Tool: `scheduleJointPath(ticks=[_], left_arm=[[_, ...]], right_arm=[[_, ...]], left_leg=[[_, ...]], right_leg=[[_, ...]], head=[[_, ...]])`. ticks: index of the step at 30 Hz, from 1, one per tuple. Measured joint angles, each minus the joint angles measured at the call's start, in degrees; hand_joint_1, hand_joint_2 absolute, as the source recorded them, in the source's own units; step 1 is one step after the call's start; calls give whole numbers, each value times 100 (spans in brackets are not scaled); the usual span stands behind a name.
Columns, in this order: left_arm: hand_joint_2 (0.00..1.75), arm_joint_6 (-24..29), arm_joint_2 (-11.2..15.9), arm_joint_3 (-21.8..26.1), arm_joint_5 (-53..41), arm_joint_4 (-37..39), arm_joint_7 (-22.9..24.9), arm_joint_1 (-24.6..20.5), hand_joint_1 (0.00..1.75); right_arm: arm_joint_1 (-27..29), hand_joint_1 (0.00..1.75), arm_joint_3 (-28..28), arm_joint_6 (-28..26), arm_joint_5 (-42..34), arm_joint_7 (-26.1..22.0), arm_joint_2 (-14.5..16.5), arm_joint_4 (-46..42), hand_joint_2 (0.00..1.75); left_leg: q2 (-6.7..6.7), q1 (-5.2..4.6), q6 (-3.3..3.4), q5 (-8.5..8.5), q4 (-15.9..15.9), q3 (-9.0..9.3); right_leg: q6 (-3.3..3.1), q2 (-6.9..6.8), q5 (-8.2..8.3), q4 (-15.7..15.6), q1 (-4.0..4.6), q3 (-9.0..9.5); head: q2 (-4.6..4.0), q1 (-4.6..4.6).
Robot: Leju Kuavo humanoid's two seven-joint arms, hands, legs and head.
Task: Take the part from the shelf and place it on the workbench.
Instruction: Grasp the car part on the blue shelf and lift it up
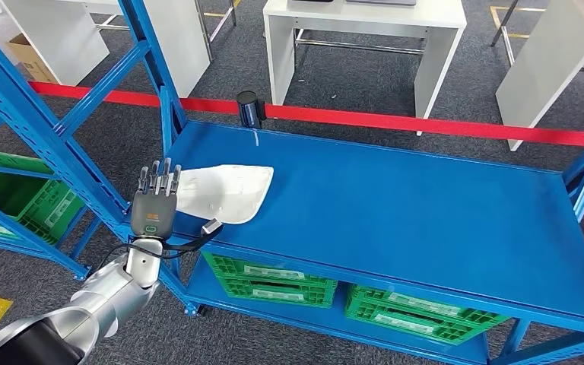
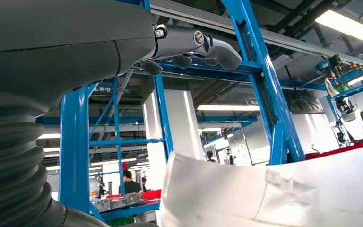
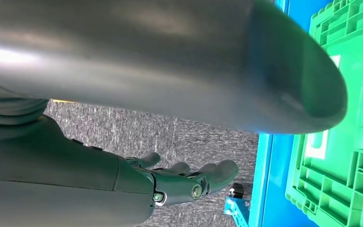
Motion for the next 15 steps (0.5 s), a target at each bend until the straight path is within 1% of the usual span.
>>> scheduleJointPath(ticks=[3, 6, 10, 15], left_arm=[[175, 0, -7, -2, 7, -67, -143, 1, 0], [175, 0, -84, -1, 42, -90, -556, -7, 0], [175, 0, -319, -1, 15, 14, -888, -81, 0], [175, 1, -630, -3, 4, 190, -1010, -298, 0]], right_arm=[[6, 0, 0, 0, 20, 37, 0, -3, 0], [4, 0, 0, 0, 48, 62, 5, -2, 0], [-1, 0, -1, 0, 41, 67, 46, -1, 0], [-12, 0, -7, 0, -8, 28, 145, 2, 0]], left_leg=[[0, 0, 0, 0, 0, 0], [0, -1, 0, 0, 1, 0], [-1, -1, 1, 0, 3, -2], [1, -1, 4, -3, 4, -6]], right_leg=[[1, 0, 0, -1, 0, 0], [1, -1, -1, -2, 0, 0], [3, -2, 0, -3, 0, 1], [7, 1, 3, -4, -1, 1]], head=[[0, 0], [0, 0], [0, 0], [0, 0]])
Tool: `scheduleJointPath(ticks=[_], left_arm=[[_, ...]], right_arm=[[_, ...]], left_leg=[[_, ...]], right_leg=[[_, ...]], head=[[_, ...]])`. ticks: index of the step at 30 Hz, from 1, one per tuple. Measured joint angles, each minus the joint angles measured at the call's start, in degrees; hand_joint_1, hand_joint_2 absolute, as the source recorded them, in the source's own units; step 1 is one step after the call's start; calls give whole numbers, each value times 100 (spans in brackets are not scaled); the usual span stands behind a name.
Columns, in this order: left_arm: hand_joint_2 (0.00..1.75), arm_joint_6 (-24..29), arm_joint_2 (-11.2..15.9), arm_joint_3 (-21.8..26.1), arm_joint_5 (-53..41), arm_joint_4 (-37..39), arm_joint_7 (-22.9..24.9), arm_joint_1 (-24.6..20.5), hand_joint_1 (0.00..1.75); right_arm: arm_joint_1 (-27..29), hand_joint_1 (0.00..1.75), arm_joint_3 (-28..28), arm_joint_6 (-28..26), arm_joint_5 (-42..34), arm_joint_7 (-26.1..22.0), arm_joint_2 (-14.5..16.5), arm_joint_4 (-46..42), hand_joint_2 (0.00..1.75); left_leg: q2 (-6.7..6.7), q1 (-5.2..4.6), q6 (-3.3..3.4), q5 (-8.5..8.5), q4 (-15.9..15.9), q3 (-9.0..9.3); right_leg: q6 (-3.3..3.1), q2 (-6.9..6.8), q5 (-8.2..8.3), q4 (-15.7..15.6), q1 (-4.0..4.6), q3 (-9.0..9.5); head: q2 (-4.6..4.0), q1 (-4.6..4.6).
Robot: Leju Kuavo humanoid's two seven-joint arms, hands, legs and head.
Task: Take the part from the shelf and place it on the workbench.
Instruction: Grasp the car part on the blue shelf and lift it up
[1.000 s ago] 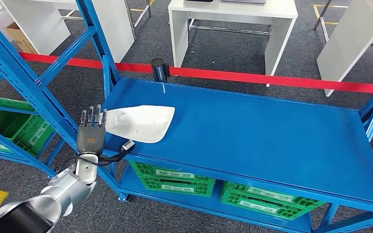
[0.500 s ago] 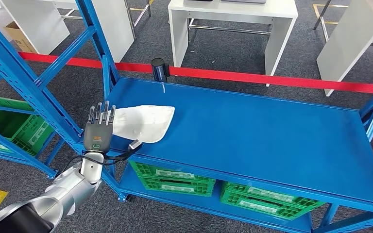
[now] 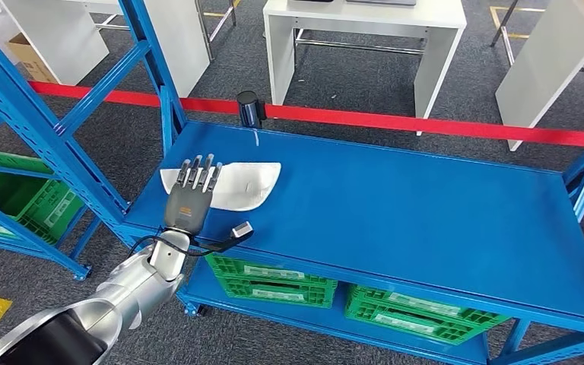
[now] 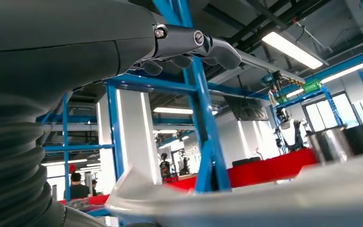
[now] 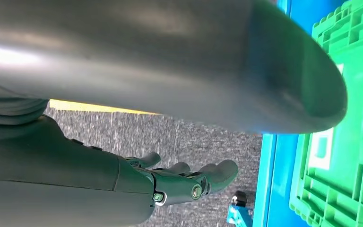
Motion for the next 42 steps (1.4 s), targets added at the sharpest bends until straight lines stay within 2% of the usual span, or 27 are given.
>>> scheduleJointPath(ticks=[4, 16, 40, 42], left_arm=[[175, -3, -73, -1, 30, 124, -37, -75, 0], [175, -1, -42, 19, 121, 281, -28, 22, 0], [175, 2, 149, 278, 4, -133, 114, 234, 0], [175, 2, 154, 283, 4, -133, 122, 236, 54]], right_arm=[[0, 0, -2, 0, -7, -23, 39, 2, 0], [-1, 0, -2, 0, 74, -68, 37, 2, 0], [-36, 0, -2, 0, 111, -227, -125, 2, 0], [-37, 0, -2, 0, 110, -225, -130, 1, 0]], left_leg=[[3, 1, 1, -1, -1, 2], [2, 0, 1, -1, -1, 1], [2, 1, 1, -1, 0, 0], [2, 1, 1, -1, 0, 0]], right_leg=[[0, 3, 0, 0, 1, -1], [1, -1, 0, 0, 1, -1], [1, -2, 0, -3, 1, 0], [1, -2, 0, -3, 1, 0]], head=[[0, 0], [0, 0], [0, 0], [0, 0]])
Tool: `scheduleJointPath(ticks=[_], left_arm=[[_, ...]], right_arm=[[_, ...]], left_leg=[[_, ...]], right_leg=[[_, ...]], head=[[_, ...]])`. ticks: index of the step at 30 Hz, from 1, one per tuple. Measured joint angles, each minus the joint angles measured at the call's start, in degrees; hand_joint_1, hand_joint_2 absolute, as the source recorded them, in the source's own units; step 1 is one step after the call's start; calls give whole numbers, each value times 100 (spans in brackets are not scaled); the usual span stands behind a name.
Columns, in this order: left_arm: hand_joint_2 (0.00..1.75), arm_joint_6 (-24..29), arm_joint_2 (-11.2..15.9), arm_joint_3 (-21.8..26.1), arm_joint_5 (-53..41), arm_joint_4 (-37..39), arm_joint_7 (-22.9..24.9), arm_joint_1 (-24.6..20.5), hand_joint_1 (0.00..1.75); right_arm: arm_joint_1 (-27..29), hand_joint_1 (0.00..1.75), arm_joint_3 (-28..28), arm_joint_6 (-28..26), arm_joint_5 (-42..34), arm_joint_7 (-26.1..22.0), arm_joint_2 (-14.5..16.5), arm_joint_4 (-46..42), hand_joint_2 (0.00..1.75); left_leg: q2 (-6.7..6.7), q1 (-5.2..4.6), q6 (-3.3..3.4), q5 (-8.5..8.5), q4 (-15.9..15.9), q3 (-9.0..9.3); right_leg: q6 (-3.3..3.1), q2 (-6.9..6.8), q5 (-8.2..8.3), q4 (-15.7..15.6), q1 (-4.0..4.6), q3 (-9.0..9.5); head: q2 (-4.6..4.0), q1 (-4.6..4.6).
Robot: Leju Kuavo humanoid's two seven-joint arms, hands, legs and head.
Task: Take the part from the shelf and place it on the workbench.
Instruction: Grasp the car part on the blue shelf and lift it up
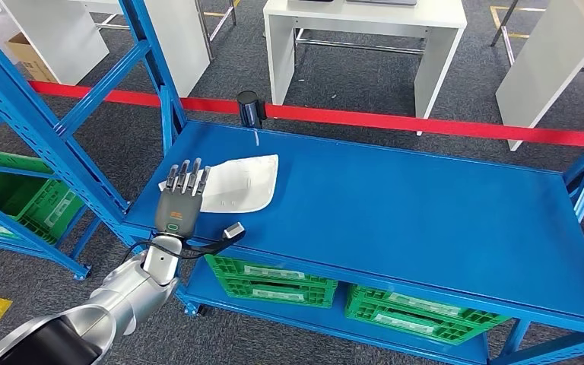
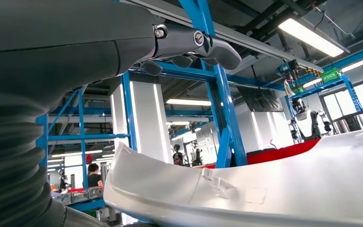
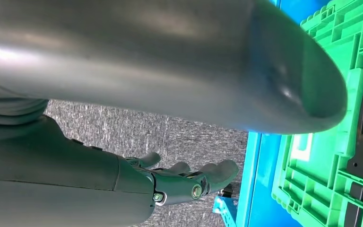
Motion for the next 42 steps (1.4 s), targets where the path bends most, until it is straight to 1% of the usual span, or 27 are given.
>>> scheduleJointPath(ticks=[2, 4, 15, 26, 28, 30, 32, 37, 42], left_arm=[[175, 0, 3, 14, 4, 4, -3, 2, 141], [175, 0, 4, 34, 10, 29, -28, 2, 175], [175, 0, -15, 206, 4, 340, -94, 3, 175], [175, -1, -33, 229, -7, 443, -38, 11, 175], [87, 0, -33, 262, -5, 443, -26, 19, 175], [87, -10, -33, 309, -4, 436, 3, 28, 175], [175, -67, -33, 327, -4, 438, 70, 30, 175], [175, -372, -37, 303, 13, 445, 294, 19, 175], [175, -362, -38, 296, 45, 446, 450, -5, 175]], right_arm=[[-1, 0, 0, 0, -1, 3, -1, 0, 0], [-3, 0, 0, 0, 1, 6, -1, -1, 0], [-11, 0, -3, 0, -68, -181, -53, -43, 0], [-19, 0, -8, 0, -101, -271, -70, -109, 0], [-19, 0, -13, 0, -111, -275, -70, -114, 0], [-19, 0, -22, 0, -119, -275, -70, -116, 0], [-19, 0, -34, 0, -119, -274, -70, -117, 0], [-20, 0, -44, 0, -116, -260, -70, -117, 0], [-21, 0, -45, 0, -115, -231, -70, -117, 0]], left_leg=[[0, 0, 0, 0, 0, 0], [0, 0, 0, 0, 0, 0], [1, 0, 0, 0, 0, 1], [1, 0, 0, 0, 0, 0], [1, 0, 0, 0, 0, 0], [0, 0, 0, 0, 0, 0], [0, 0, 0, 0, 0, 0], [1, 0, 0, 0, 0, 1], [1, 0, 0, 0, 0, 1]], right_leg=[[0, 0, 0, 0, 0, 0], [0, 0, 0, 0, 0, 0], [0, 1, 0, 0, 0, 0], [0, 1, 0, -1, 0, -1], [0, 1, 0, -1, 0, -1], [0, 1, 0, -1, 0, -1], [0, 1, 0, -1, 0, -1], [0, 1, 0, -1, 0, -1], [0, 1, 0, -1, 1, -1]], head=[[0, 0], [0, 0], [0, 0], [0, 0], [0, 0], [0, 0], [0, 0], [0, 0], [0, 0]])
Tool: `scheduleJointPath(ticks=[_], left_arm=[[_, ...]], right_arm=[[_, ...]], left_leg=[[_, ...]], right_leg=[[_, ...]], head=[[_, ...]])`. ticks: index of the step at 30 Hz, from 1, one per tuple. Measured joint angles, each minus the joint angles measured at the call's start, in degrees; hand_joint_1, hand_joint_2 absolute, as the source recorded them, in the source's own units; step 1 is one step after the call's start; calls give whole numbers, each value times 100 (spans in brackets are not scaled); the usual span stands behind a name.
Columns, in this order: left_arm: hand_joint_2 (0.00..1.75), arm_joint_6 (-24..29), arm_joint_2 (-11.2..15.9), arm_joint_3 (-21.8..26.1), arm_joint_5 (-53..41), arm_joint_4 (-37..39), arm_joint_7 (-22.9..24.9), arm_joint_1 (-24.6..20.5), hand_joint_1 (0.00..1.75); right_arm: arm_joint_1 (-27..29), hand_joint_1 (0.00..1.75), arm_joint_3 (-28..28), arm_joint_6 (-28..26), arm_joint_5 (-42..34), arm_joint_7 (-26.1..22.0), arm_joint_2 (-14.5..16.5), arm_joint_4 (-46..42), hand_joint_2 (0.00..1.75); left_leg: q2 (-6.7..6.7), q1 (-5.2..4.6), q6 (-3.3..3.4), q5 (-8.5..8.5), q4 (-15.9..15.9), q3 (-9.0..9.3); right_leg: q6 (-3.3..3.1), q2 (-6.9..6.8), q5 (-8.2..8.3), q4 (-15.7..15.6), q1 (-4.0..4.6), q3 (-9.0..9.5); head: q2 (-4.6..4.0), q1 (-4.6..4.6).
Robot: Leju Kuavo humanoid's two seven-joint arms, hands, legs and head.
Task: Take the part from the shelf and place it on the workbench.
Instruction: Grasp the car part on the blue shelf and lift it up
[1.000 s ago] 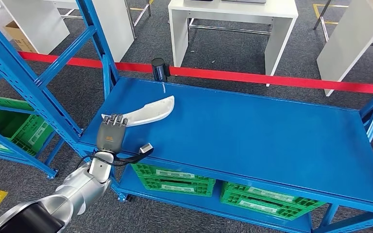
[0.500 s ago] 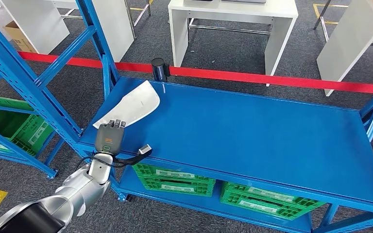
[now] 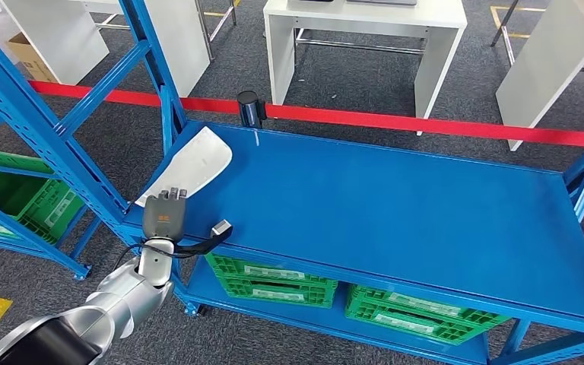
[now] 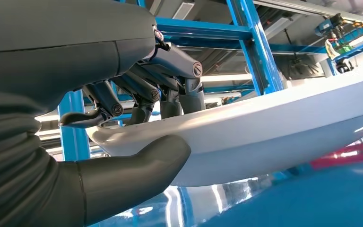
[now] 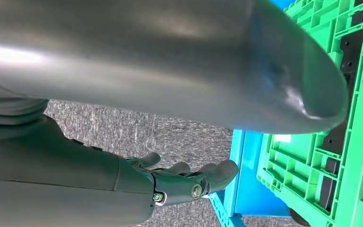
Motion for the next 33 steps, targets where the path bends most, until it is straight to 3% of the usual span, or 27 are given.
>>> scheduleJointPath(ticks=[17, 25, 33], left_arm=[[175, 0, -2, -318, -50, 2, 138, -240, 175], [175, 316, -21, -437, -24, -22, 42, -293, 175], [175, 351, -158, -855, -52, -689, 27, -667, 175]], right_arm=[[-29, 0, -11, 0, -26, 209, 64, 26, 0], [-67, 0, -97, 0, -23, 534, 249, 180, 0], [-105, 0, -109, 0, -55, 967, 500, 389, 0]], left_leg=[[0, 0, 0, 0, 0, 0], [2, 1, 0, 0, 0, 2], [-11, -2, 0, 3, 6, -1]], right_leg=[[0, 0, 0, 0, 0, 0], [0, 2, 0, 0, 2, -1], [3, -7, 2, 0, 8, 1]], head=[[0, 0], [0, -1], [0, -1]])
